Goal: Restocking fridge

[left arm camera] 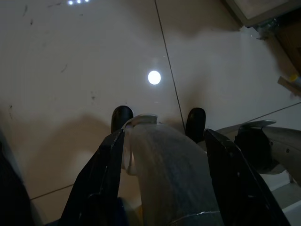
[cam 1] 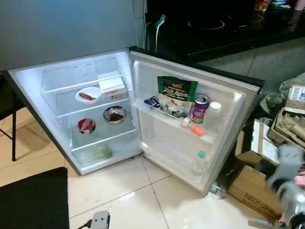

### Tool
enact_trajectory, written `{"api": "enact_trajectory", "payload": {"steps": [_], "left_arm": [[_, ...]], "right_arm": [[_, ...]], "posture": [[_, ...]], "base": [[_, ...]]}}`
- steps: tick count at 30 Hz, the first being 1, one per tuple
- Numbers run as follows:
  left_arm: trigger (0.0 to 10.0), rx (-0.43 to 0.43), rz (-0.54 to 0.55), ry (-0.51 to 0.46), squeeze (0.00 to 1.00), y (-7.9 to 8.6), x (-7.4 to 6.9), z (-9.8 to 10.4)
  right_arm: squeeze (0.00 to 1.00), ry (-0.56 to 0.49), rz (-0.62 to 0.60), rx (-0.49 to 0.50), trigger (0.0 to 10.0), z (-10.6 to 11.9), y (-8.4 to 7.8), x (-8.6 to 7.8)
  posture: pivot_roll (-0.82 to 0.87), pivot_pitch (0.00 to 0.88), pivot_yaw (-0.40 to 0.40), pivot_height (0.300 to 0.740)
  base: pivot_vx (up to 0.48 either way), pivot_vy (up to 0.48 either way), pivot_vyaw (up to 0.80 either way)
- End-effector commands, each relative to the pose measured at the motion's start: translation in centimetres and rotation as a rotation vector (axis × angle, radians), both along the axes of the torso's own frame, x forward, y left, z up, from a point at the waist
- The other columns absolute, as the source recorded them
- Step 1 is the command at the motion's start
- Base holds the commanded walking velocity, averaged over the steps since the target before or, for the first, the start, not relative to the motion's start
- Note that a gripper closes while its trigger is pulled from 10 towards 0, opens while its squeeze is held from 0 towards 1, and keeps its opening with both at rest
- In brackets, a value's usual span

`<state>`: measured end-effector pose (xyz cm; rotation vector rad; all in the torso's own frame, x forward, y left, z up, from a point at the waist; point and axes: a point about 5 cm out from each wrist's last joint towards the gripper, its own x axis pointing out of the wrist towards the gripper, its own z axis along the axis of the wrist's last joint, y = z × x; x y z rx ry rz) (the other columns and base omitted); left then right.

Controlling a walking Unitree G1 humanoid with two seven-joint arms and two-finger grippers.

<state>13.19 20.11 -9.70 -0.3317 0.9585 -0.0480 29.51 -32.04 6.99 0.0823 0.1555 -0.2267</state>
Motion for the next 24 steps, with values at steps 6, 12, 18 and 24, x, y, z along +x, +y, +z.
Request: {"api": "enact_trajectory", "payload": {"steps": [6, 12, 18, 24], "left_arm": [[10.0, 0.01, -0.008, 0.013, 0.0, 0.6, -0.6, -0.1], [10.0, 0.009, -0.015, 0.01, 0.0, 1.0, -0.8, 0.0], [10.0, 0.013, -0.029, 0.017, 0.0, 1.4, -1.2, -0.1], [10.0, 0.014, -0.029, 0.012, 0.0, 1.6, -1.2, 0.0]], "right_arm": [[0.03, -0.286, -0.021, 0.221, 10.0, 4.6, -1.0, 2.2], [1.0, -0.456, 0.071, 0.262, 10.0, 8.4, -0.1, 4.2], [1.0, -0.559, 0.034, 0.327, 10.0, 10.7, -0.6, 4.9], [0.0, -0.619, -0.003, 0.368, 10.0, 12.0, -1.4, 5.0]], "posture": [[-0.05, 0.0, 0.007, 0.74], [-0.04, 0.0, 0.018, 0.74], [-0.03, 0.0, 0.021, 0.74], [-0.03, 0.0, 0.023, 0.74]], "base": [[0.0, 0.0, 0.0], [0.0, 0.0, 0.0], [0.0, 0.0, 0.0], [0.0, 0.0, 0.0]]}}
